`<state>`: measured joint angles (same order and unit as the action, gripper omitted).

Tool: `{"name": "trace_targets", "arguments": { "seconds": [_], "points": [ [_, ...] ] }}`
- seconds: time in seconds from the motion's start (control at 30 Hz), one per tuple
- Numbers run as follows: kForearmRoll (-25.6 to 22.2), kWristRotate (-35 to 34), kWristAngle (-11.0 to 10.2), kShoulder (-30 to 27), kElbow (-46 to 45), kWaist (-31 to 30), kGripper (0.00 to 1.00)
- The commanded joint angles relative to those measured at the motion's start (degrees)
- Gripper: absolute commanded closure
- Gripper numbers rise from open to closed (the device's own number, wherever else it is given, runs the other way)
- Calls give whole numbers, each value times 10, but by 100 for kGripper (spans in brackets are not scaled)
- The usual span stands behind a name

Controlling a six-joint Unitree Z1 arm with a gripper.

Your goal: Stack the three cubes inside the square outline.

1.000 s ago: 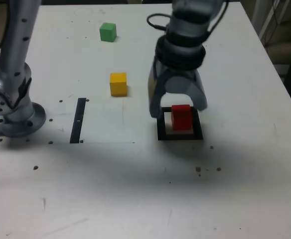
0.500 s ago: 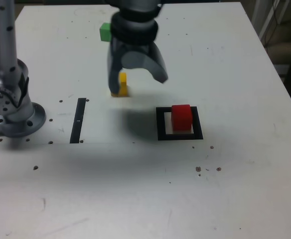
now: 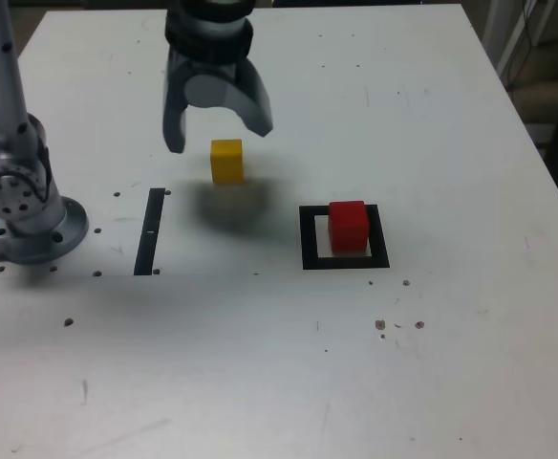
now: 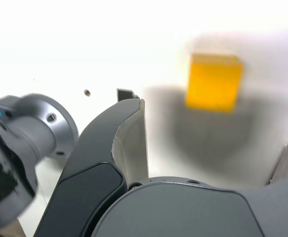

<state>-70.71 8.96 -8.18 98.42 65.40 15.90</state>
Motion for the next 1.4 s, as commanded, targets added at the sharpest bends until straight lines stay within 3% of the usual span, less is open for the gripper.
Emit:
{"name": "trace_targets", "arguments": {
  "seconds": [0.0, 0.33, 0.6, 0.83, 1.1, 1.37],
  "points": [
    [14, 16, -4, 9, -10, 16, 1],
    [40, 59, -4, 58, -22, 58, 5],
    [44, 71, 0, 95, -9, 60, 14],
    [49, 73, 0, 121, -1, 60, 31],
    [78, 78, -6, 122, -7, 58, 63],
    [85, 89, 0, 126, -7, 58, 66]
  ]
}}
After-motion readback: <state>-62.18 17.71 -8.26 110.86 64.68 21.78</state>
